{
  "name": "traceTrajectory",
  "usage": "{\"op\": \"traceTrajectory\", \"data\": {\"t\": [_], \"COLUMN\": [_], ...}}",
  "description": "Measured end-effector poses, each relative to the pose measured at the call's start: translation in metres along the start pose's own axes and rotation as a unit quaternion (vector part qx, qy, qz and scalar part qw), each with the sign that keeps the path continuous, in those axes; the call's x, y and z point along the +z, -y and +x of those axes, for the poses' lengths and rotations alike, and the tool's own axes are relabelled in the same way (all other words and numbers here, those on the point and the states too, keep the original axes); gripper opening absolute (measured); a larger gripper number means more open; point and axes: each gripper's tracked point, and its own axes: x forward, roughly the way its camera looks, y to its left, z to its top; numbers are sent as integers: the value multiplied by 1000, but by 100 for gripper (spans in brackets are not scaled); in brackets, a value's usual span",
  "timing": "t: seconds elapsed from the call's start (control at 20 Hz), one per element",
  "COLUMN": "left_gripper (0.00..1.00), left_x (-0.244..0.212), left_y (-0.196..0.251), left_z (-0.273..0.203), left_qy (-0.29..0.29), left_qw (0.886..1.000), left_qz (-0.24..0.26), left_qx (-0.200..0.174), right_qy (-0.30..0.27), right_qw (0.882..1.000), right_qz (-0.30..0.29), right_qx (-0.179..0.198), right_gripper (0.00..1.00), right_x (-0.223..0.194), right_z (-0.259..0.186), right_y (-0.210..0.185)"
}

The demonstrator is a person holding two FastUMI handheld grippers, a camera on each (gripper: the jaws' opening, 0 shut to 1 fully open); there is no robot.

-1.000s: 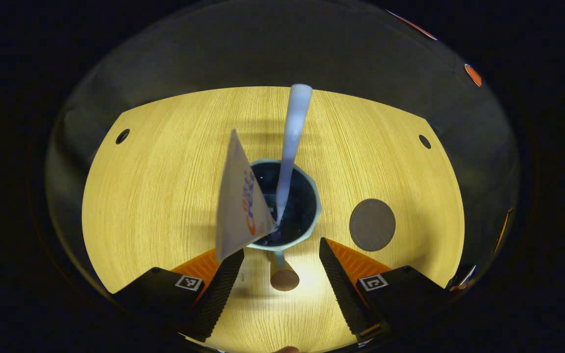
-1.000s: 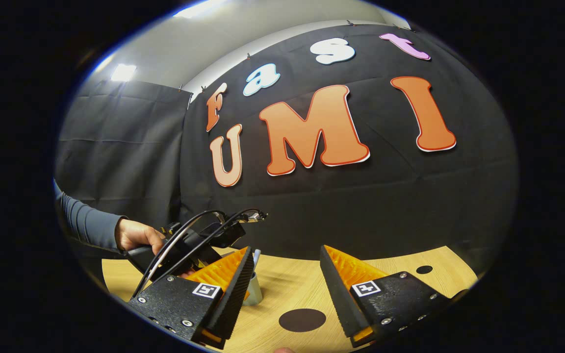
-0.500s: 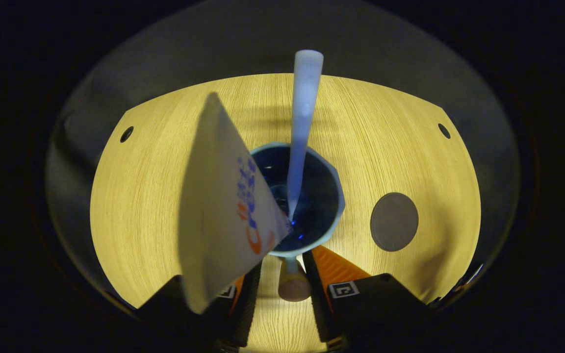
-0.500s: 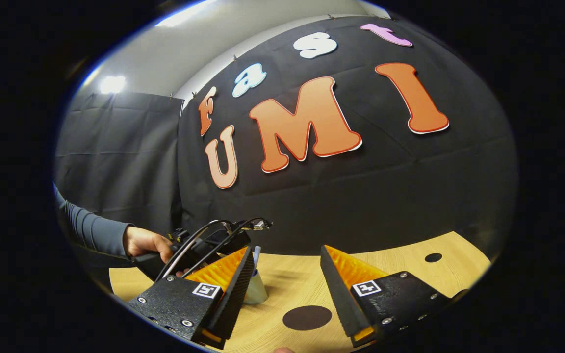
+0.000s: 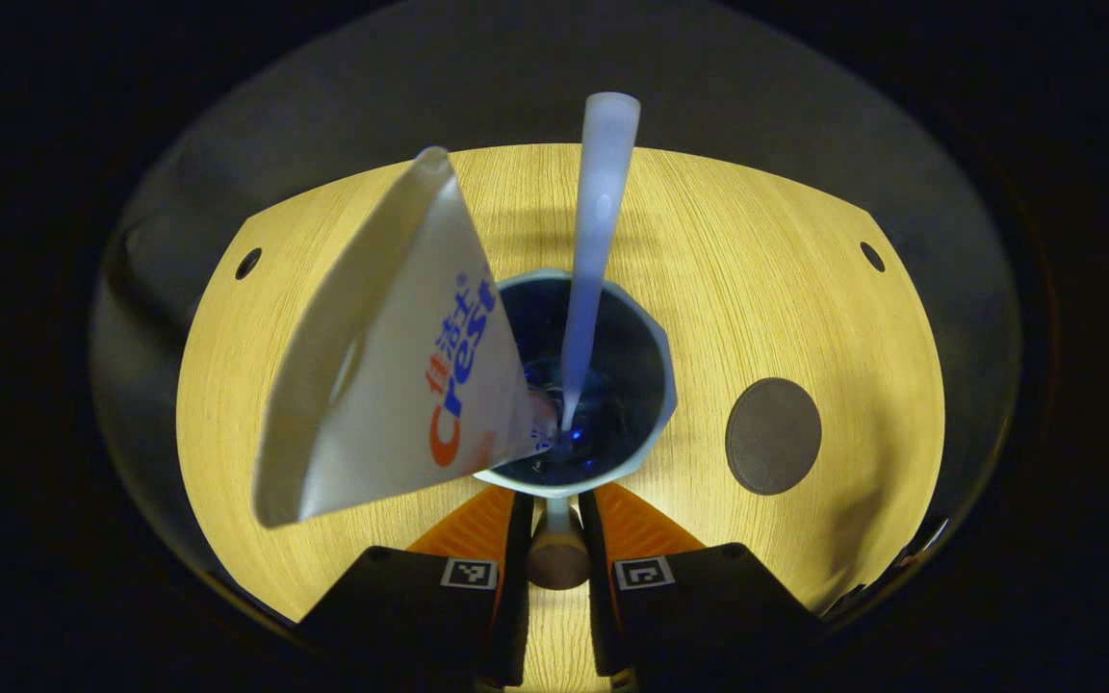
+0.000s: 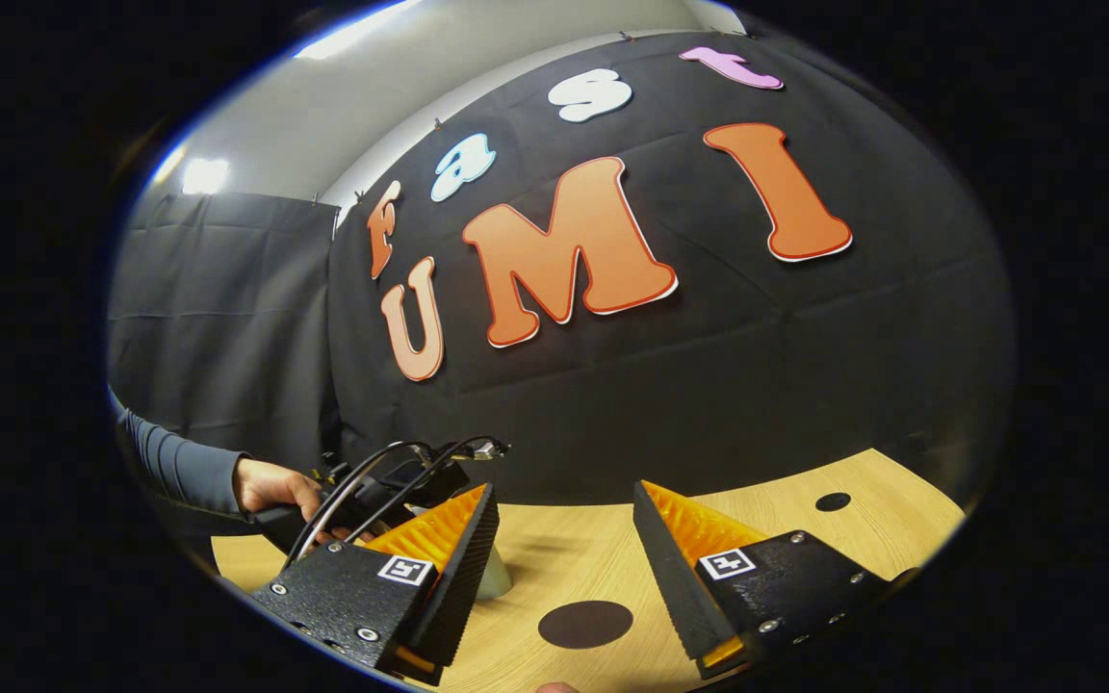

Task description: Put the toothbrush and toothpaste on the desktop into the cup, then pick up the cup and place it on the coaster on the desktop.

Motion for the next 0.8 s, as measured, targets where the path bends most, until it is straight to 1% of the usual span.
{"op": "traceTrajectory", "data": {"t": [0.2,0.25,0.4,0.6,0.8], "left_gripper": [30,30,30,30,30], "left_x": [-3,-2,7,24,46], "left_y": [-14,5,14,32,52], "left_z": [-7,-9,-25,-43,-60], "left_qy": [7,11,18,27,36], "left_qw": [1000,1000,1000,999,998], "left_qz": [0,3,16,31,52], "left_qx": [-10,-9,-10,-12,-20], "right_qy": [3,8,19,24,33], "right_qw": [1000,999,998,996,994], "right_qz": [-3,1,15,14,21], "right_qx": [-26,-32,-52,-88,-101], "right_gripper": [86,86,86,86,86], "right_x": [3,6,10,10,14], "right_z": [-3,-5,-10,-21,-29], "right_y": [21,25,43,74,86]}}
